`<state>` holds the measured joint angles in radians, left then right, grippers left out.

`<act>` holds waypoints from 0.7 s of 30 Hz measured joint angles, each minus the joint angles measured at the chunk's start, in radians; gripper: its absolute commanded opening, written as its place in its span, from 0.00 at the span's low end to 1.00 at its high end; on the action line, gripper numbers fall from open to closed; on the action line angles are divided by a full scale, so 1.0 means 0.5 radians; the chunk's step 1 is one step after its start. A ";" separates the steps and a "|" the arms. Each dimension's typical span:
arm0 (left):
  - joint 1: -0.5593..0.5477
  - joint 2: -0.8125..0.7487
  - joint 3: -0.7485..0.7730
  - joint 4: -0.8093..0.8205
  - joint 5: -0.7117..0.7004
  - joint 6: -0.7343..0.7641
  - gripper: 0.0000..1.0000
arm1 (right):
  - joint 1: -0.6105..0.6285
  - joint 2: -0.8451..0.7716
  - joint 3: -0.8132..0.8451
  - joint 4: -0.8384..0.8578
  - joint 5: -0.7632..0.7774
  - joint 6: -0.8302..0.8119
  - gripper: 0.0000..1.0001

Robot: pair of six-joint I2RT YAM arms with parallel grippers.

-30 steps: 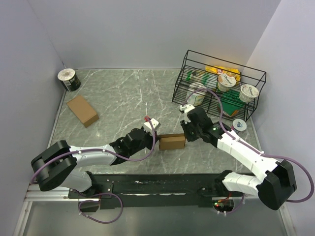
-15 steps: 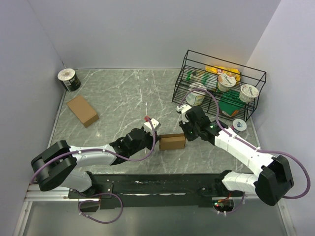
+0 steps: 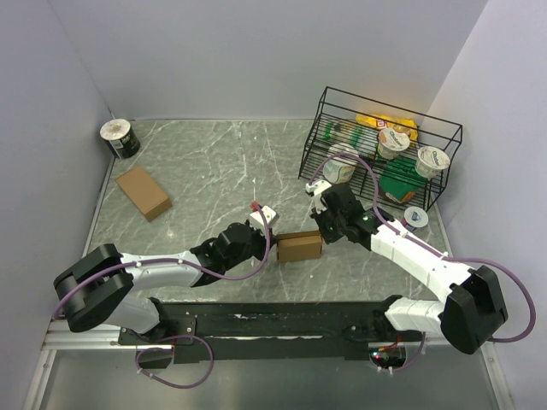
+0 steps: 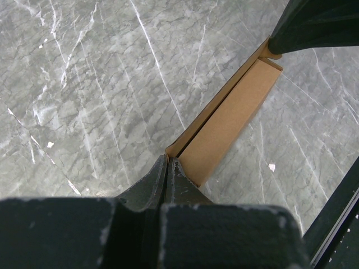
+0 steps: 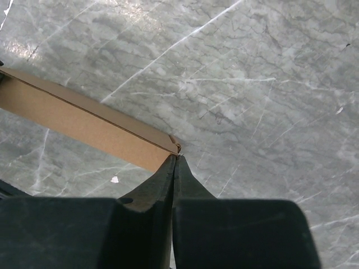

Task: Fold the paper box

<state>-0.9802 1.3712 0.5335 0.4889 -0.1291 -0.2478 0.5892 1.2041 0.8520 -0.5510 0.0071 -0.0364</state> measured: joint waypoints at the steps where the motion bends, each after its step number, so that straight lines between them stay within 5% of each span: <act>1: -0.001 0.000 0.000 0.000 0.000 0.001 0.01 | -0.001 0.002 0.000 0.003 0.001 0.000 0.00; 21: 0.008 0.000 0.000 -0.005 -0.046 0.008 0.01 | -0.015 -0.030 -0.021 0.010 0.000 0.613 0.00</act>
<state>-0.9760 1.3712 0.5335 0.4866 -0.1520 -0.2440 0.5816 1.1893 0.8413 -0.5461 0.0071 0.2703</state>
